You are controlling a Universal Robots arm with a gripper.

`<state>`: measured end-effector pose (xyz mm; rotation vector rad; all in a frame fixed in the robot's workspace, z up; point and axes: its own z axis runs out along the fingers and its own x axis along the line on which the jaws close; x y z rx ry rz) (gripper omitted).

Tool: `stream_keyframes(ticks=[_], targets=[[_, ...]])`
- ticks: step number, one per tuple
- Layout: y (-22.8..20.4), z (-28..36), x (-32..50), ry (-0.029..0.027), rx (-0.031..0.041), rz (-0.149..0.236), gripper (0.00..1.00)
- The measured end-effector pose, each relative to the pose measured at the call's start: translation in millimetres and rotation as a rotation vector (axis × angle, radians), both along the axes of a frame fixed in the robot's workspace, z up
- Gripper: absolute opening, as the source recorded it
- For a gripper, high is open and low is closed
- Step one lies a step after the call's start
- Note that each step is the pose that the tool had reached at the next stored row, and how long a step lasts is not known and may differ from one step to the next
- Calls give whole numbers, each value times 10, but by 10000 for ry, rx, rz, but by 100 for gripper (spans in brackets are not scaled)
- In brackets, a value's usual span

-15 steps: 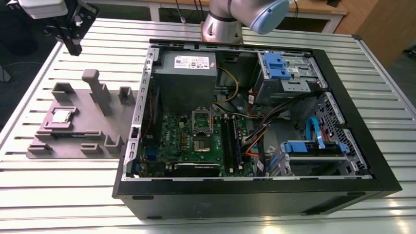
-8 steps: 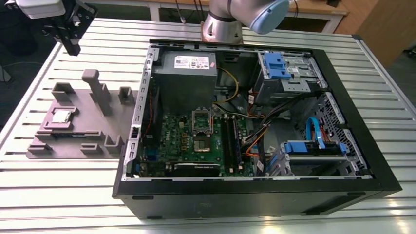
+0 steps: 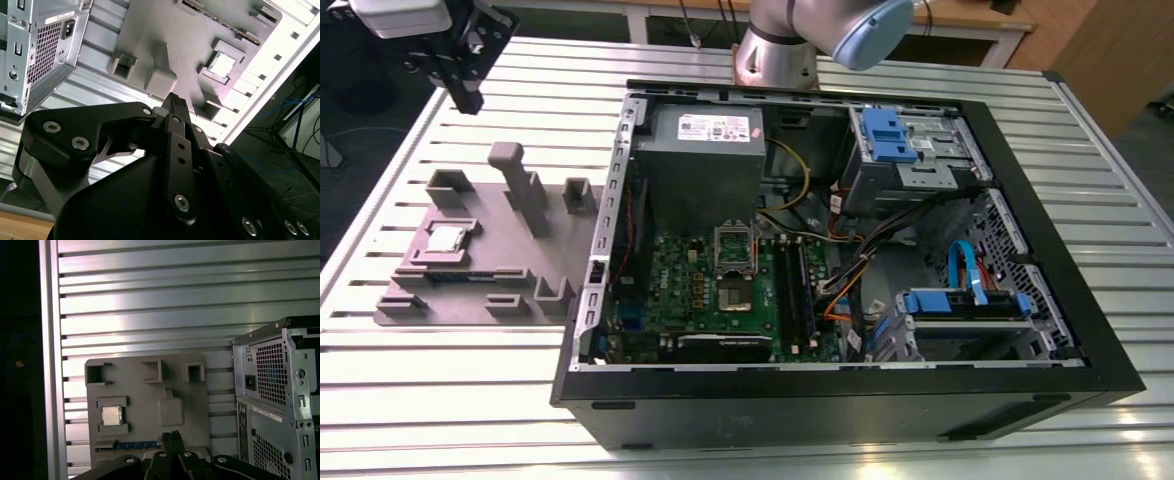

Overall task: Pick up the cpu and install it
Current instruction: 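Reach for the cpu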

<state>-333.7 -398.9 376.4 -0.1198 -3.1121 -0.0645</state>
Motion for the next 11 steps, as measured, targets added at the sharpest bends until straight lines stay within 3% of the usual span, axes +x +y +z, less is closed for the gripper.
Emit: stream_keyframes(ticks=[11], targets=[[0, 0, -42, 0, 0, 1, 10]])
